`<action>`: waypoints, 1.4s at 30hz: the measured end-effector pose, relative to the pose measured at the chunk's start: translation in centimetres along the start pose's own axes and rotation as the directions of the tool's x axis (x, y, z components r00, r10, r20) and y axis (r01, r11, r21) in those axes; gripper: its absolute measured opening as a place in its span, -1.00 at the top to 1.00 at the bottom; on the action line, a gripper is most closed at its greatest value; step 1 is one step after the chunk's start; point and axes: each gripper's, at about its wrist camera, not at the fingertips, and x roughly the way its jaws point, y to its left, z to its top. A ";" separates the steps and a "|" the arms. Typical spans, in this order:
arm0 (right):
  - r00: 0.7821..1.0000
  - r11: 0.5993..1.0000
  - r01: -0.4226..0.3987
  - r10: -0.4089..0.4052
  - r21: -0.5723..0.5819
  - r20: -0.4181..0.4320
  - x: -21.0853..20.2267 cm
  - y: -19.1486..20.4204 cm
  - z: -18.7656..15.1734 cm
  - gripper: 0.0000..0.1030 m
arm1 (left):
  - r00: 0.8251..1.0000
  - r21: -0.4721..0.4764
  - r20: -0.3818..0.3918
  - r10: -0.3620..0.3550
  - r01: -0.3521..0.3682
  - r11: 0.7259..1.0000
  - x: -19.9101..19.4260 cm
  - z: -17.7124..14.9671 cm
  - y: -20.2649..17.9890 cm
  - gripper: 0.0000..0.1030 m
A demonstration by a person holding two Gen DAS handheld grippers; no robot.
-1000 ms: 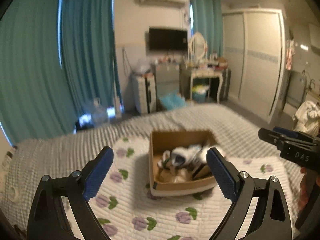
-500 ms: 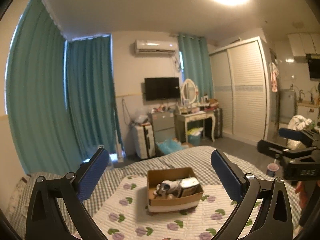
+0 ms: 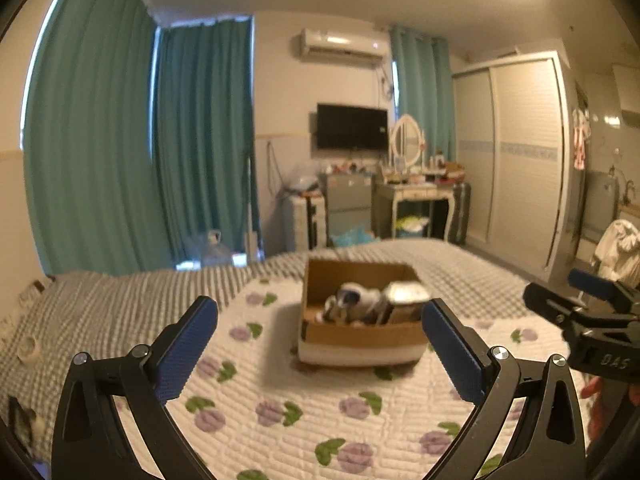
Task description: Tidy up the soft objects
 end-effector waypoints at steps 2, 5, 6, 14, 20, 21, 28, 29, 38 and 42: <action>1.000 1.000 0.001 0.000 0.015 -0.024 1.7 -0.4 -1.1 -1.00 | 1.000 0.006 -0.030 0.005 -0.004 1.000 1.2 -0.8 -0.1 -1.00; 0.999 1.000 0.012 -0.011 0.022 -0.047 3.1 -0.6 -1.9 -1.00 | 0.999 0.022 -0.045 0.013 -0.012 1.000 1.9 -1.6 -0.3 -1.00; 0.999 1.000 0.015 -0.014 0.023 -0.051 3.3 -0.7 -2.1 -1.00 | 0.999 0.023 -0.048 0.013 -0.012 1.000 2.0 -1.8 -0.4 -1.00; 0.998 0.999 0.038 -0.037 0.007 -0.053 3.0 -0.5 -1.9 -1.00 | 0.998 0.025 -0.068 -0.004 0.006 1.000 2.0 -2.0 -0.4 -1.00; 0.998 0.999 0.039 -0.038 0.002 -0.052 2.6 -0.2 -1.7 -1.00 | 0.996 0.019 -0.083 -0.017 0.019 1.000 2.2 -2.0 -0.3 -1.00; 0.998 0.999 0.040 -0.040 0.001 -0.051 2.6 -0.2 -1.7 -1.00 | 0.996 0.017 -0.083 -0.019 0.020 1.000 2.2 -2.0 -0.3 -1.00; 0.998 0.999 0.044 -0.044 -0.007 -0.045 2.4 0.0 -1.6 -1.00 | 0.996 0.017 -0.086 -0.021 0.022 1.000 2.3 -1.9 -0.1 -1.00; 0.998 0.999 0.043 -0.043 -0.009 -0.044 2.4 0.0 -1.5 -1.00 | 0.996 0.019 -0.087 -0.020 0.022 1.000 2.3 -1.9 -0.1 -1.00; 0.998 0.999 0.042 -0.043 -0.020 -0.051 2.5 0.2 -1.7 -1.00 | 0.996 0.007 -0.088 -0.014 0.015 1.000 2.5 -2.0 0.2 -1.00; 0.998 0.999 0.042 -0.044 -0.021 -0.053 2.5 0.3 -1.7 -1.00 | 0.996 0.011 -0.091 -0.012 0.013 1.000 2.5 -2.1 0.2 -1.00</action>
